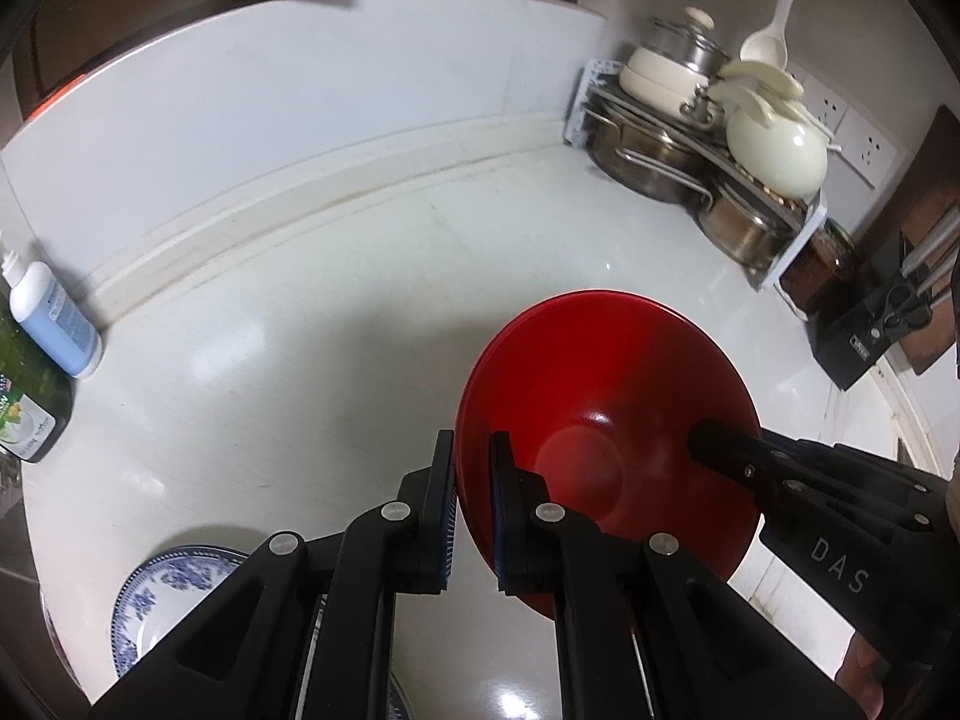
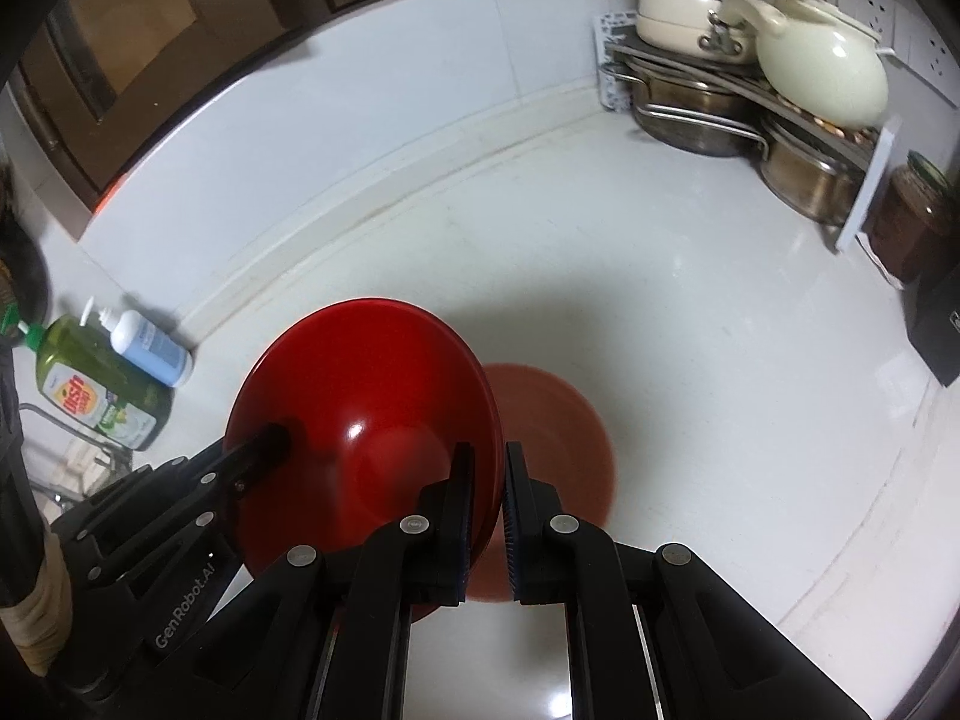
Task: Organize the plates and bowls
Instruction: 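Carry the red bowl with both tools over the pink bowl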
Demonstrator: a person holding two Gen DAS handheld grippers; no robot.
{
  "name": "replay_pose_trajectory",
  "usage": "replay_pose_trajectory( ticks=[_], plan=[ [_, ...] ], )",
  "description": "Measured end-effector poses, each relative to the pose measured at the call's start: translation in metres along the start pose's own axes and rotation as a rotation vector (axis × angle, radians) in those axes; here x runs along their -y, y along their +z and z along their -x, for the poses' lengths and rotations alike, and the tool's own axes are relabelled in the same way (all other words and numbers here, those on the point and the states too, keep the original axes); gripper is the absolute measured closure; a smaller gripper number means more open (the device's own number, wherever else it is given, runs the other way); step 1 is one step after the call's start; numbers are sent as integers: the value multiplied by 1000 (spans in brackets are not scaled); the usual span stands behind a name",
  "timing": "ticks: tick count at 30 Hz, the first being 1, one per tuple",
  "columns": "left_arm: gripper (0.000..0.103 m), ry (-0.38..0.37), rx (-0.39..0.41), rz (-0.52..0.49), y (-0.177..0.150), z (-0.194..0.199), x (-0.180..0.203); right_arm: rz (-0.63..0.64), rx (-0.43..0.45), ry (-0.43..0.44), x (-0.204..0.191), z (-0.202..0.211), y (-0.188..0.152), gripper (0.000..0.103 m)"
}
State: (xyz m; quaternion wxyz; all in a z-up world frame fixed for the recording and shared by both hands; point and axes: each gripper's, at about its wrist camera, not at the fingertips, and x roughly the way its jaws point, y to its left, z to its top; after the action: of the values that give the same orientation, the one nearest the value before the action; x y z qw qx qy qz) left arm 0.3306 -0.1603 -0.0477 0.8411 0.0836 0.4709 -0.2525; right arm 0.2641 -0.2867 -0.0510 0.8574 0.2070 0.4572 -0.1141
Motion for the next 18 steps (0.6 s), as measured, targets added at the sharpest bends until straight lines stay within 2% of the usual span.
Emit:
replay_pose_trajectory(
  ticks=[11,18],
  plan=[
    [93,4,-59,3,-6,-26,16,-16,-49,-13,27,-15,-2,92],
    [93,20,-73,1,-10,-34,19,15,-73,-27,31,-27,-5,92]
  ],
)
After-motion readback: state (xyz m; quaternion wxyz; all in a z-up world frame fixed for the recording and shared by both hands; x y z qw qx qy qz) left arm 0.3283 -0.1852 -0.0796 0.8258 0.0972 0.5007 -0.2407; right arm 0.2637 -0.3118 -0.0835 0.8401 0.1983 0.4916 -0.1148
